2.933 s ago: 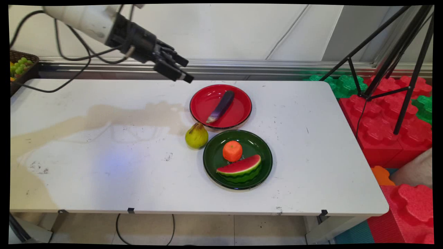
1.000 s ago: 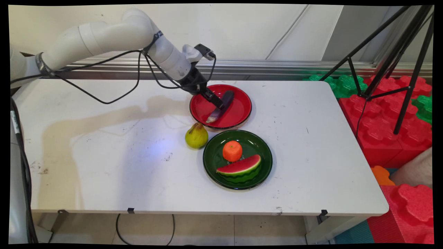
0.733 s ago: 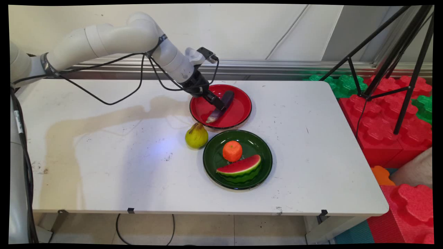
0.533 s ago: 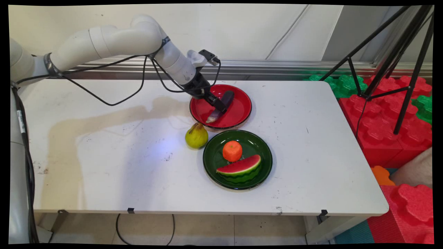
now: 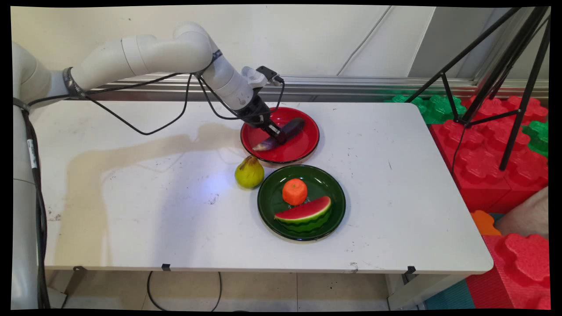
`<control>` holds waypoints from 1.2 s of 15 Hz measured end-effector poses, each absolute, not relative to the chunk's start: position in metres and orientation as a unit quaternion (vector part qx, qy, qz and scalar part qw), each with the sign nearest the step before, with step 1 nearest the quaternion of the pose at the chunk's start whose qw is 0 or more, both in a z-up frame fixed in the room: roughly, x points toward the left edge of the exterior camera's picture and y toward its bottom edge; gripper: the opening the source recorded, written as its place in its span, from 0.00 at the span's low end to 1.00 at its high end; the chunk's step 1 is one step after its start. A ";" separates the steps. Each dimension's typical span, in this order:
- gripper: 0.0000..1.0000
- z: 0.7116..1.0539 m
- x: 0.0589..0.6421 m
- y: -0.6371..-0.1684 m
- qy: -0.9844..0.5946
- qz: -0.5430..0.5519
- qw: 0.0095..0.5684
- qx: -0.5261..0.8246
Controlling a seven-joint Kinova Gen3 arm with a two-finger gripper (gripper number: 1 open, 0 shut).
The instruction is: Place the picked object on the table
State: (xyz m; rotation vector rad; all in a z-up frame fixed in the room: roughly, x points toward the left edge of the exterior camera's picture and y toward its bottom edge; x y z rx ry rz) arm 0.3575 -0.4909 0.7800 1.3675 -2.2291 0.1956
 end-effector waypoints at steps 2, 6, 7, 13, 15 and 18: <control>0.00 0.780 0.356 -0.492 -0.821 0.074 0.257 0.504; 0.00 0.781 0.354 -0.494 -0.821 0.077 0.257 0.505; 0.00 0.781 0.354 -0.494 -0.821 0.078 0.257 0.505; 0.00 0.791 0.354 -0.490 -0.825 0.081 0.268 0.491; 0.00 0.799 0.357 -0.485 -0.828 0.086 0.274 0.482; 0.00 0.813 0.362 -0.478 -0.832 0.093 0.284 0.467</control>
